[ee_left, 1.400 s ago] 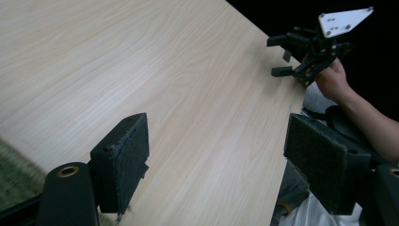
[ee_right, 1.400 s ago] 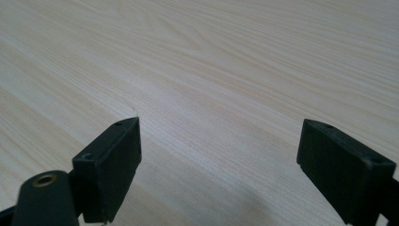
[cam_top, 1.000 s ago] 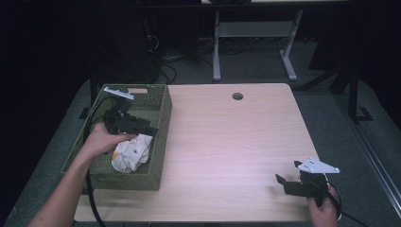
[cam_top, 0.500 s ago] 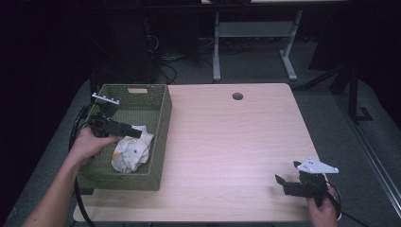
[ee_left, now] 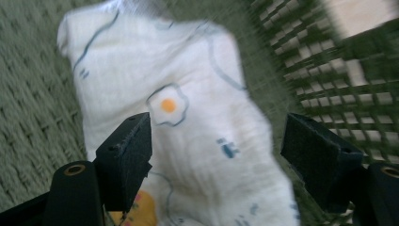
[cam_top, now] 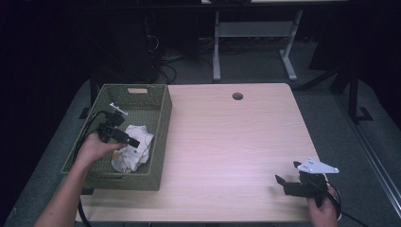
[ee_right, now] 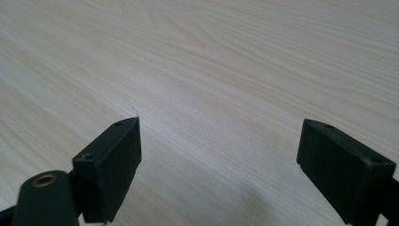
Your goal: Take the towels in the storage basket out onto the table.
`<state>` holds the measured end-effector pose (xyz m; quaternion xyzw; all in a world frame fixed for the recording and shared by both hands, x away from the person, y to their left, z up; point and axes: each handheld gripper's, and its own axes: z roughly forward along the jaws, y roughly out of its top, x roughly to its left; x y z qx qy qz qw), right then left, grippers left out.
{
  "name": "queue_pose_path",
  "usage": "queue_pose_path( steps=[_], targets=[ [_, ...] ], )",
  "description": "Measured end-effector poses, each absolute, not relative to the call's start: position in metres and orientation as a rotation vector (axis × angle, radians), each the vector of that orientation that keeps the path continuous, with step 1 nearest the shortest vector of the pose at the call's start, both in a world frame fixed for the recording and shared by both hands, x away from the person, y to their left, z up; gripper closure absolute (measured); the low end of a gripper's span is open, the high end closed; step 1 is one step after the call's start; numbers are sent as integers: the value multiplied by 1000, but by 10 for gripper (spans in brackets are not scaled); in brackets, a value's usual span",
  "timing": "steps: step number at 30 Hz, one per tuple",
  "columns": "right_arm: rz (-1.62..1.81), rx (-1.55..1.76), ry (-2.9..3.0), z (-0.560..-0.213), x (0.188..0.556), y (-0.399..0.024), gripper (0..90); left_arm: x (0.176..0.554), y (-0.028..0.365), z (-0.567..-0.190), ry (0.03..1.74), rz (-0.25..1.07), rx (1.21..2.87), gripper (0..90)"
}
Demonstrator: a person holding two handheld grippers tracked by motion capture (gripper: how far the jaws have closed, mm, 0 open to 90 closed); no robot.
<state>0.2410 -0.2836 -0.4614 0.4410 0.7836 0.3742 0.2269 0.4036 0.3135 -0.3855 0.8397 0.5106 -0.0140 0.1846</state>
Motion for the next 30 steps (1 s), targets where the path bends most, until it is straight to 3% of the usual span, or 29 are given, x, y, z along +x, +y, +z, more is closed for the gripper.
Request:
queue_pose_path(
  steps=[8, 15, 24, 25, 30],
  targets=[
    [1032, 1215, 2159, -461, 241, -284, 139, 412, 305, -413, 1524, -95, 2484, 259],
    [1031, 1215, 2159, -461, 241, -284, 139, 412, 294, -422, 1526, -69, 2576, 296],
    [1035, 1208, 2161, -461, 240, -283, 139, 412, 295, -423, 1539, -29, 2596, 469],
    [1034, 1209, 2160, -461, 240, -283, 139, 412, 297, -422, 1543, -29, 2590, 553],
    [1027, 1211, 2159, -461, 240, -283, 139, 413, 300, -422, 1558, -44, 2575, 636]
  ],
)
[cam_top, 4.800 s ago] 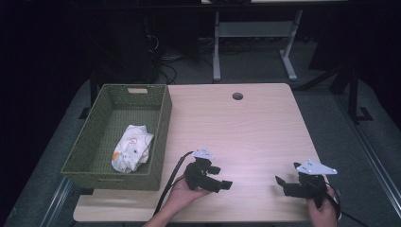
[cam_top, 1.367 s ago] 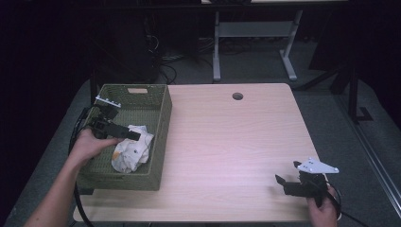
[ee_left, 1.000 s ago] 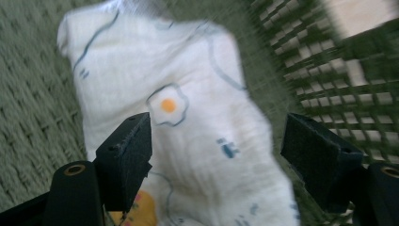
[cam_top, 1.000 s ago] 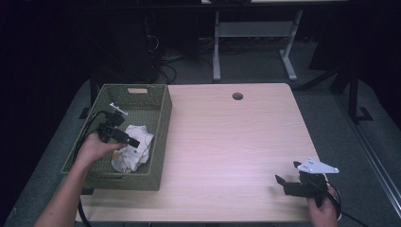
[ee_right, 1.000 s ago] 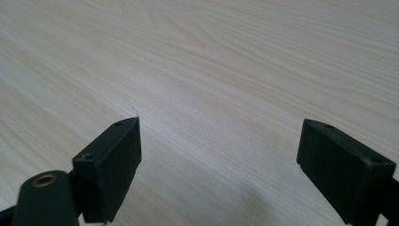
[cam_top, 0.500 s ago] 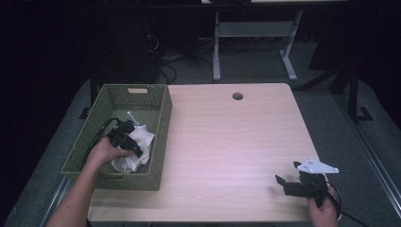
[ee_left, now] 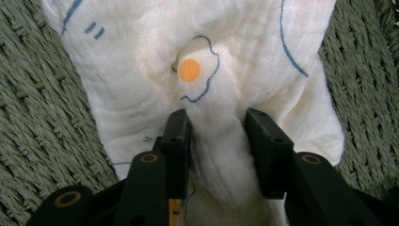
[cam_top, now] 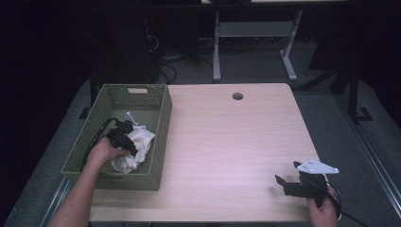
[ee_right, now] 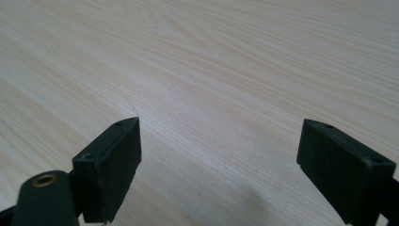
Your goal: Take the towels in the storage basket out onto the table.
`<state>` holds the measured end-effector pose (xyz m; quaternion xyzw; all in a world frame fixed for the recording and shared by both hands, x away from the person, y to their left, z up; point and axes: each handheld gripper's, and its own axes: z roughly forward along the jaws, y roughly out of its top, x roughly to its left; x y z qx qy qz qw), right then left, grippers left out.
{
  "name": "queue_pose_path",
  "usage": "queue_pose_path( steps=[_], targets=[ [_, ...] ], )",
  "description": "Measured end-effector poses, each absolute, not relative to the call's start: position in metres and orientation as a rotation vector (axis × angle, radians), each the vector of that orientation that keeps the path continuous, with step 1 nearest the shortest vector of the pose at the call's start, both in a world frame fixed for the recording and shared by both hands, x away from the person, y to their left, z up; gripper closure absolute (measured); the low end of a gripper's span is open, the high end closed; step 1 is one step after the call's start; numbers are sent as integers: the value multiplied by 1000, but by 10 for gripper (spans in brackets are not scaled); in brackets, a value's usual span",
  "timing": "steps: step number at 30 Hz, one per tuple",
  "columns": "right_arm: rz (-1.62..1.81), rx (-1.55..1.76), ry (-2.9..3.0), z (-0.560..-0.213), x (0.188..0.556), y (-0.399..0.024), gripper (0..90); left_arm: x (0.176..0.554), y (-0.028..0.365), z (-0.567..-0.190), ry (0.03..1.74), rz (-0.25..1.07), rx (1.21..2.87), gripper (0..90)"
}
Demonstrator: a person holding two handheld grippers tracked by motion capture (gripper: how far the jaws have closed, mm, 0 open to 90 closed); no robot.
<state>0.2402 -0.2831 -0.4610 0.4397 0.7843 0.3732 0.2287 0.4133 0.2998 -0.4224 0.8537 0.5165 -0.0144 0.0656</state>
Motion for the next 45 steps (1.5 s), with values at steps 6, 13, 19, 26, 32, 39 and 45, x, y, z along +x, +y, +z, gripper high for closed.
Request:
queue_pose_path(
  steps=[6, 13, 19, 26, 32, 39, 45],
  targets=[
    [1030, 1208, 2160, -461, 240, -283, 139, 414, 300, -422, 1567, -41, 2575, 687],
    [1031, 1201, 2156, -462, 238, -283, 139, 415, 302, -422, 1587, -57, 2556, 711],
    [1014, 1202, 2155, -464, 240, -282, 139, 415, 302, -421, 1585, -64, 2543, 722],
    [1017, 1201, 2143, -463, 240, -284, 139, 412, 309, -418, 1584, -92, 2473, 736],
    [1021, 1204, 2131, -461, 240, -284, 139, 410, 315, -410, 1569, -105, 2401, 738],
    [1014, 1205, 2132, -461, 241, -284, 139, 407, 326, -396, 1546, -113, 2313, 738],
    [1022, 1212, 2128, -461, 240, -285, 139, 402, 336, -384, 1517, -118, 2236, 738]
  ],
)
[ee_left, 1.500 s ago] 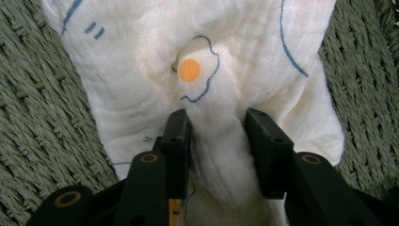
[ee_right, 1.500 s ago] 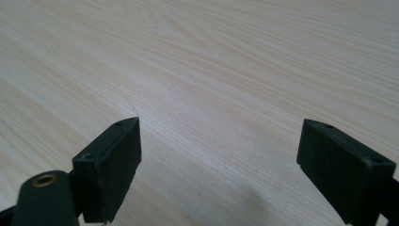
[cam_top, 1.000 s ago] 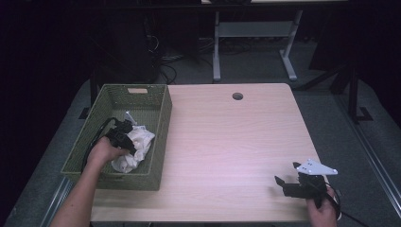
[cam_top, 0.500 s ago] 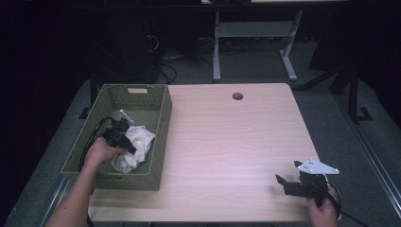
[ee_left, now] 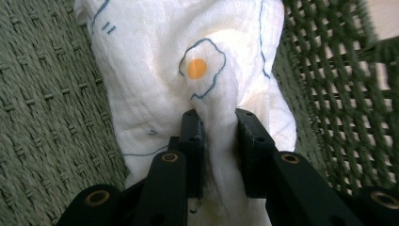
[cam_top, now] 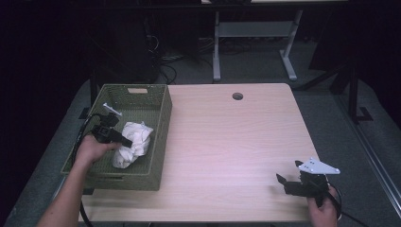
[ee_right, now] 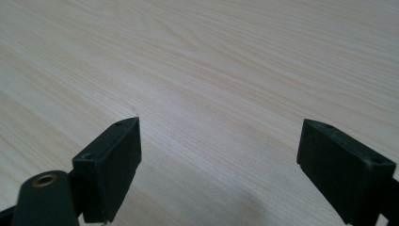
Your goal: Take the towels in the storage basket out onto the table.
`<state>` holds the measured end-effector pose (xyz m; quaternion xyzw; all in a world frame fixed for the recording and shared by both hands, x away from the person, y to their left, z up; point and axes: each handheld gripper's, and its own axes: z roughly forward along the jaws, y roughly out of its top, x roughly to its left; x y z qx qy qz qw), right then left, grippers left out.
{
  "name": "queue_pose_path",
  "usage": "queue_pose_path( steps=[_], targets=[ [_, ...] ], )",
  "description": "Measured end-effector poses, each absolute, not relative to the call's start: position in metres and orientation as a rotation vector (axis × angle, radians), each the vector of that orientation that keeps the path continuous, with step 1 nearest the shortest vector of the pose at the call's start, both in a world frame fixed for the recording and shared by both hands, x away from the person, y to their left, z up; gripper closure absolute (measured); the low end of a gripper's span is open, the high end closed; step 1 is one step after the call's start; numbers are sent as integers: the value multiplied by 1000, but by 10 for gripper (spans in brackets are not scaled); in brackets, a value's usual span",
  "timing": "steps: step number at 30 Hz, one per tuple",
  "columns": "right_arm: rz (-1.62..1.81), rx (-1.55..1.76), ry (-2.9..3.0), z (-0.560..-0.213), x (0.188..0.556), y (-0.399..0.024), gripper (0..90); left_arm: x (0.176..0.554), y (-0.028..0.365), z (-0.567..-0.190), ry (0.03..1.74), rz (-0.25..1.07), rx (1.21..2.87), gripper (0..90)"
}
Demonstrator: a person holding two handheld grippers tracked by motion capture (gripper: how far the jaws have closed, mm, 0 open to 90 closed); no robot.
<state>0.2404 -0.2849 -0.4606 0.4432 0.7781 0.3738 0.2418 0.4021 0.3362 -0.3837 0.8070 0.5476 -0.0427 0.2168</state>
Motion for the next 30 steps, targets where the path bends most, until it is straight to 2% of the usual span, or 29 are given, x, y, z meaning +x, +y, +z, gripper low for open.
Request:
queue_pose_path(
  steps=[30],
  targets=[
    [1028, 1214, 2111, -457, 239, -288, 139, 388, 353, -343, 1419, -147, 2024, 738]
  ],
)
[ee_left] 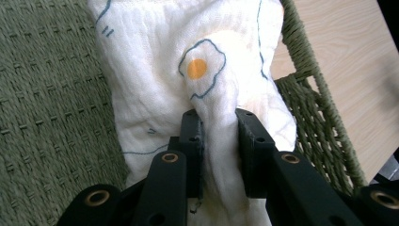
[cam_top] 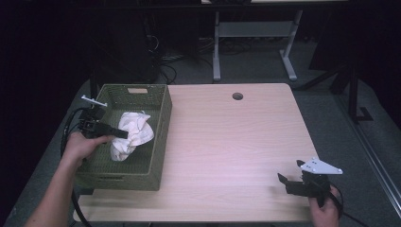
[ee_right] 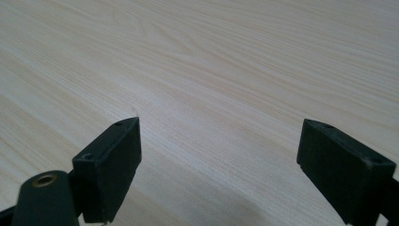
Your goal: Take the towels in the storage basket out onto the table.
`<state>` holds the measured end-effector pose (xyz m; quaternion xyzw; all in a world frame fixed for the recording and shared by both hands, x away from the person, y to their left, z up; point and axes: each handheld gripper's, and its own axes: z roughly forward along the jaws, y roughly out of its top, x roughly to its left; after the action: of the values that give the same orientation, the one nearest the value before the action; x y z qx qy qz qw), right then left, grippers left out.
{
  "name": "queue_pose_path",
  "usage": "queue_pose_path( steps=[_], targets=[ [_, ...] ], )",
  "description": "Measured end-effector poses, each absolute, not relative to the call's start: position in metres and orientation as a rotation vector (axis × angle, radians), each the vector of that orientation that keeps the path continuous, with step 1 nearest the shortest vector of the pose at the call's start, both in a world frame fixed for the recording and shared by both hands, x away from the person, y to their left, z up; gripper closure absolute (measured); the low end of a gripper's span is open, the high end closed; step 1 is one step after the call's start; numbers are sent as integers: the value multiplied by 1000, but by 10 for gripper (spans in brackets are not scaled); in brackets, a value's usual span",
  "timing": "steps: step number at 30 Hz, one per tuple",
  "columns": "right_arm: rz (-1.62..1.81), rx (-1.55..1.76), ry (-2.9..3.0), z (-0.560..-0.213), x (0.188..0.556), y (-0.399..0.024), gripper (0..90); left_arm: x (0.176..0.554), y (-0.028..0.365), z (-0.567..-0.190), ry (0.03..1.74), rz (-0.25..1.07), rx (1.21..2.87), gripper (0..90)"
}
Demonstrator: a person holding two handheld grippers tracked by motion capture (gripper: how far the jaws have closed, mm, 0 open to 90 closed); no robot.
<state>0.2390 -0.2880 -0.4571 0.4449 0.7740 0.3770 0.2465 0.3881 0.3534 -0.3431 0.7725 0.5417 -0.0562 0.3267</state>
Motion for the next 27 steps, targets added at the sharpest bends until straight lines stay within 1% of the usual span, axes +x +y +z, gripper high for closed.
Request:
queue_pose_path(
  steps=[6, 15, 16, 27],
  targets=[
    [1031, 1212, 2107, -456, 239, -289, 139, 386, 361, -333, 1407, -158, 1967, 738],
    [1031, 1212, 2105, -455, 238, -288, 139, 383, 366, -319, 1382, -146, 1929, 737],
    [1032, 1208, 2103, -455, 238, -288, 139, 381, 367, -315, 1374, -155, 1902, 737],
    [1031, 1200, 2107, -455, 239, -287, 139, 377, 371, -299, 1338, -150, 1857, 736]
  ],
)
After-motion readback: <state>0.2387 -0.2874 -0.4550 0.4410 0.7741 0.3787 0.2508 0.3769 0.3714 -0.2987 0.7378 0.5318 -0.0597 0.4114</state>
